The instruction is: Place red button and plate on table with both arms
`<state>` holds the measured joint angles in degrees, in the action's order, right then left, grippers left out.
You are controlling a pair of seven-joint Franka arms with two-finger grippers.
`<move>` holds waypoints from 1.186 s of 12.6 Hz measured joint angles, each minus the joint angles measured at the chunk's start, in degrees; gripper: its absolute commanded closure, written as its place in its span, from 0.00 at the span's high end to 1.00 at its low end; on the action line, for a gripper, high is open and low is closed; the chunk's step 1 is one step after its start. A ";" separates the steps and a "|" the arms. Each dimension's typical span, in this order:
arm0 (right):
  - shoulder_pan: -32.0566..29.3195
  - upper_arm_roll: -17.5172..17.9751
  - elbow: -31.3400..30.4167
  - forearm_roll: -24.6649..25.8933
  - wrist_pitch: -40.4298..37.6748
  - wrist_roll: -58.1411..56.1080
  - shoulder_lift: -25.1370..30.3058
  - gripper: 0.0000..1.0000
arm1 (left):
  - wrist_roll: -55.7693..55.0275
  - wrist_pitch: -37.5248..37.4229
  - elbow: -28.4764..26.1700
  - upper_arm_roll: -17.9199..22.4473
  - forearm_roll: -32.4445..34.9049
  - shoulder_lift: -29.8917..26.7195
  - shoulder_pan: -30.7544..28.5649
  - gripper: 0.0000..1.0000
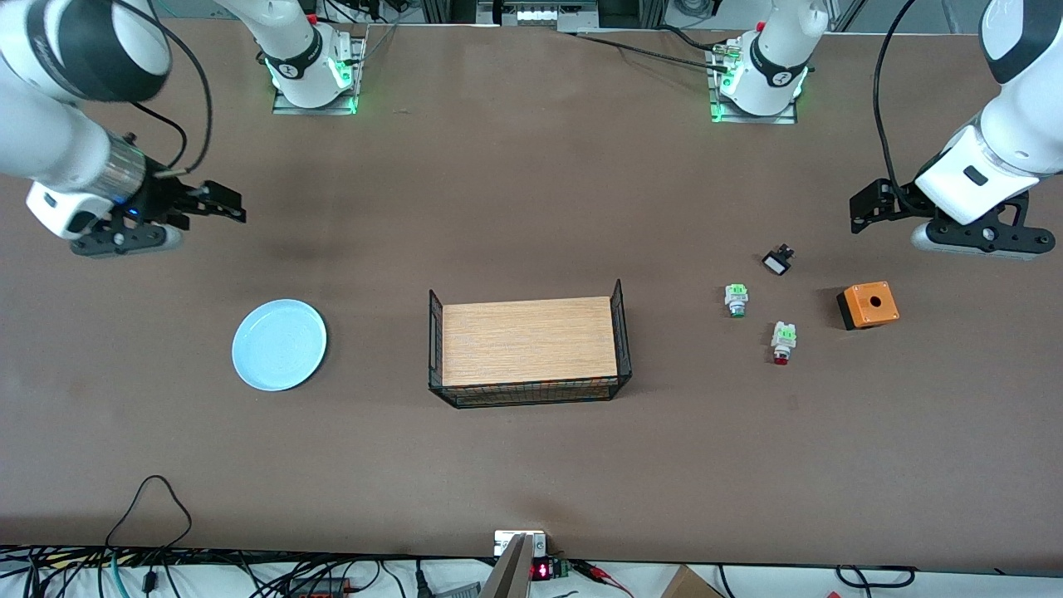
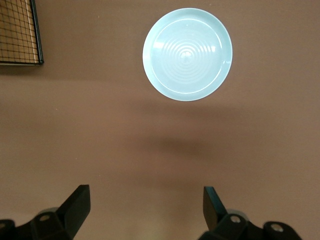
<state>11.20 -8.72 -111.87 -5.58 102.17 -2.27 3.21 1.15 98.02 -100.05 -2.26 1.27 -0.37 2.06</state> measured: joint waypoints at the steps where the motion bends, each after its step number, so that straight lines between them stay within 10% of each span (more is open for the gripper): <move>1: 0.00 -0.06 0.16 0.00 -1.01 1.20 1.44 1.00 | 0.00 -0.01 0.01 0.00 0.00 0.00 0.00 1.00; 15: 0.13 0.19 16.35 6.69 -7.74 4.62 2.85 1.00 | 0.00 -0.04 0.04 0.00 0.00 0.00 0.00 1.00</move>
<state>11.33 -8.53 -95.53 1.11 94.43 2.35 6.06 1.15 97.98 -100.01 -2.26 1.27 -0.37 2.06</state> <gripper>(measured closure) 0.000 0.000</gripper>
